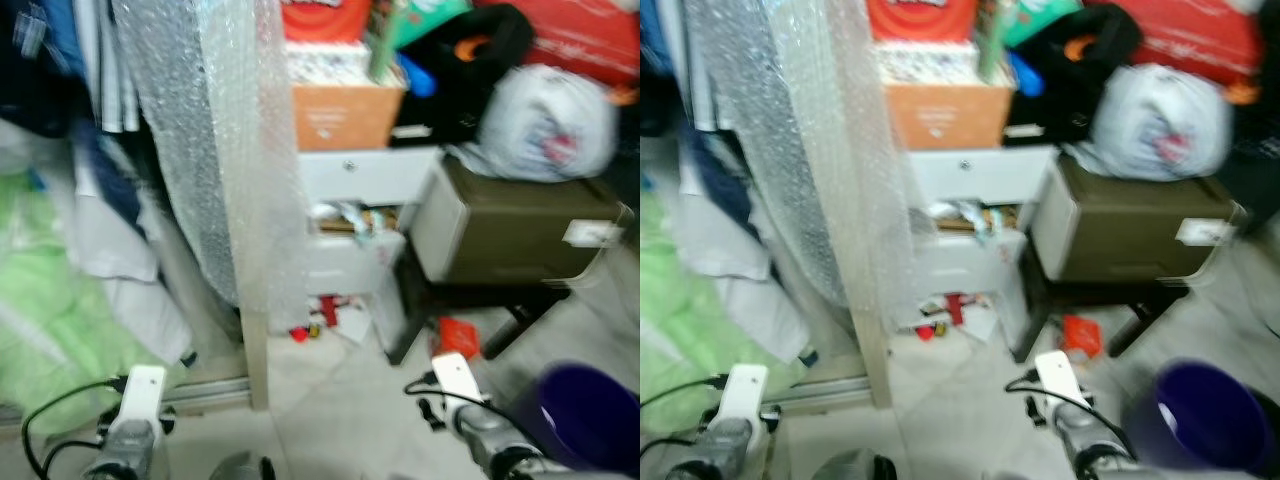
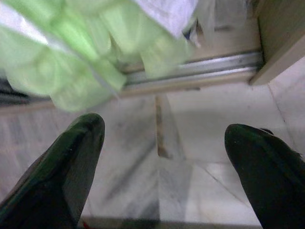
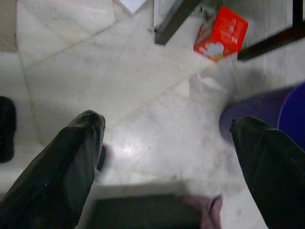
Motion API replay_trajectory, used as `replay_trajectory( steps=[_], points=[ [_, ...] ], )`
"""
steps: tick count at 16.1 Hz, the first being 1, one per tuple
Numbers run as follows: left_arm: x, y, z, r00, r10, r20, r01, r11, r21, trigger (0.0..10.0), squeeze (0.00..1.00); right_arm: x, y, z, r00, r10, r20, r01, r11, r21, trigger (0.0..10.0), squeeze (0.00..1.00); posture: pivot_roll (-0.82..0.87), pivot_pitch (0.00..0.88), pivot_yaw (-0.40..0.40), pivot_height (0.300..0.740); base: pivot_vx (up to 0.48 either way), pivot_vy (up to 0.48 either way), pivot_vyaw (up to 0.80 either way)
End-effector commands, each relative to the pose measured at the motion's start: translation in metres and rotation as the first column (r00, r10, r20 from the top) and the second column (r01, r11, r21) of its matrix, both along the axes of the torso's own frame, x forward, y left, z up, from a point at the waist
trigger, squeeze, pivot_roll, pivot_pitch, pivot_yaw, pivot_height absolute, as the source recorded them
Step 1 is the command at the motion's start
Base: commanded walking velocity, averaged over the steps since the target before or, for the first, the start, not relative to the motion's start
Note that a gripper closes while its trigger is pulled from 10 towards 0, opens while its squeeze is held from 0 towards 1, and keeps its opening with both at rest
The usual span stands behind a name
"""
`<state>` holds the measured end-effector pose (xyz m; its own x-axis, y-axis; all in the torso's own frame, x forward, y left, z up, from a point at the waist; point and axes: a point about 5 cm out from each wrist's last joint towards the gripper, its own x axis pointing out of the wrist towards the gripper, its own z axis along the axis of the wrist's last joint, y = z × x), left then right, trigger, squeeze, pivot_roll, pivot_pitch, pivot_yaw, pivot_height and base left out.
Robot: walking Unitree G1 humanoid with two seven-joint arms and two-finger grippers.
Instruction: Clean up the room
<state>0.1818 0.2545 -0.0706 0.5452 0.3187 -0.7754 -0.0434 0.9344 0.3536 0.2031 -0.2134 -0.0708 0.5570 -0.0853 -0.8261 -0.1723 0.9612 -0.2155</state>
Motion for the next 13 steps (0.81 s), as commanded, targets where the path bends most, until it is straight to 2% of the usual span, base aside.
replay_trajectory(
  steps=[1, 3, 10, 13],
  points=[
    [0.0071, -0.0051, 0.0022, 1.000, -0.019, 0.023, 0.019, 1.000, -0.004, 10.0, 0.00, 0.0048, -0.0066, 0.0042, 1.000, 0.005, 0.020, -0.005, 1.000, -0.020, 10.0, 0.00, 0.00, 0.000, -0.028, 0.740, 0.000, 0.428, 0.00],
    [0.0076, -0.0051, 0.0025, 0.999, -0.026, 0.026, 0.026, 1.000, -0.003, 10.0, 0.00, 0.0053, -0.0064, 0.0045, 1.000, 0.008, 0.024, -0.007, 1.000, -0.025, 10.0, 0.00, 0.00, 0.000, -0.025, 0.740, 0.000, 0.358, 0.00],
    [0.0119, -0.0040, 0.0055, 0.997, -0.058, 0.050, 0.059, 0.998, -0.003, 10.0, 0.00, 0.0076, -0.0049, 0.0058, 0.999, 0.019, 0.044, -0.018, 1.000, -0.025, 10.0, 0.00, 0.00, 0.000, -0.023, 0.740, 0.000, 0.000, 0.00],
    [0.0128, -0.0041, 0.0060, 0.997, -0.056, 0.054, 0.057, 0.998, -0.008, 10.0, 0.00, 0.0082, -0.0051, 0.0062, 0.998, 0.037, 0.043, -0.035, 0.999, -0.033, 10.0, 0.00, 0.00, 0.000, -0.025, 0.740, 0.297, 0.000, 0.00]
  ],
)
